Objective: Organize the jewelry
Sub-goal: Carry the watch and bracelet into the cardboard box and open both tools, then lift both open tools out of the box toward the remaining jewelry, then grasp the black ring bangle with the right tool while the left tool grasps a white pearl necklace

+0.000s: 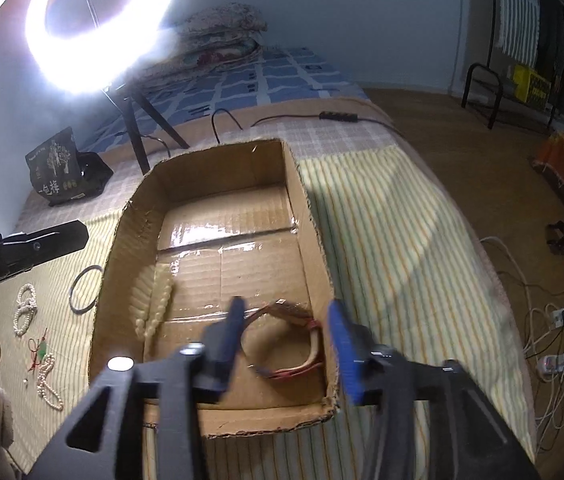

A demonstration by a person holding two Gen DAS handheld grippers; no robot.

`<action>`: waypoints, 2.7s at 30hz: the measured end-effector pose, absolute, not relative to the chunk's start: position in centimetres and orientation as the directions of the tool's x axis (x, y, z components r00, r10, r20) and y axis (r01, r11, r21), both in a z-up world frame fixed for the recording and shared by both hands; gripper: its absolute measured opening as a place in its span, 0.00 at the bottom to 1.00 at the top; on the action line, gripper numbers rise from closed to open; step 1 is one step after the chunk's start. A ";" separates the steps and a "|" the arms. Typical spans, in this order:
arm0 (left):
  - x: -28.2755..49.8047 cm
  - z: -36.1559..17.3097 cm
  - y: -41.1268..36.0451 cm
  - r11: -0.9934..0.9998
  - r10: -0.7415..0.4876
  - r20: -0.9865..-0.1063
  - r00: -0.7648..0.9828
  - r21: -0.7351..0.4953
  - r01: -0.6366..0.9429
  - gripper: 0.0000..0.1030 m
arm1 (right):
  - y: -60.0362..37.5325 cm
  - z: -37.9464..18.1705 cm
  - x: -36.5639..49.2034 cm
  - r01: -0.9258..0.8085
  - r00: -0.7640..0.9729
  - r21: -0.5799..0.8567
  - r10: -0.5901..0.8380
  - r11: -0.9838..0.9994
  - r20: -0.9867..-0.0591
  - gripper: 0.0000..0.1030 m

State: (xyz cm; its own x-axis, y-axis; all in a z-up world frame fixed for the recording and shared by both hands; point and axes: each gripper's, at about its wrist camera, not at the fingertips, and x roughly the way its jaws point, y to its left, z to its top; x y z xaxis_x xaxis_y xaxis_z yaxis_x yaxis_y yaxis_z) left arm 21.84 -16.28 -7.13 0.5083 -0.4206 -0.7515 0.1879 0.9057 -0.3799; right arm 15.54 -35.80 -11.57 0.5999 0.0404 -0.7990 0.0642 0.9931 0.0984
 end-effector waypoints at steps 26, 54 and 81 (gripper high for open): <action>19.5 -4.4 -12.7 0.934 -0.355 -0.738 0.573 -0.310 0.179 0.62 | -33.8 -8.6 14.4 0.056 0.651 0.058 0.008 0.997 -0.759 0.96; 16.7 -4.0 3.3 0.970 -0.187 -0.738 0.649 -0.243 0.003 0.62 | -21.2 -6.9 15.5 -0.141 0.712 0.026 0.119 0.990 -0.692 0.97; 16.4 -11.7 14.2 0.963 -0.137 -0.843 0.520 -0.237 -0.131 0.62 | -11.7 -14.0 19.5 -0.361 0.485 0.069 0.250 0.930 -0.838 0.70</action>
State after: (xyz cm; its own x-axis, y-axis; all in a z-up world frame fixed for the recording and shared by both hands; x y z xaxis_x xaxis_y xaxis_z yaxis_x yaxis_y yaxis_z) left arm 16.41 14.17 -11.68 0.5203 -0.1366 -0.8430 -0.1312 0.9626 -0.2369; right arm 19.53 -11.66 -14.03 0.4850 0.2501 -0.8380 -0.3607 0.9302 0.0688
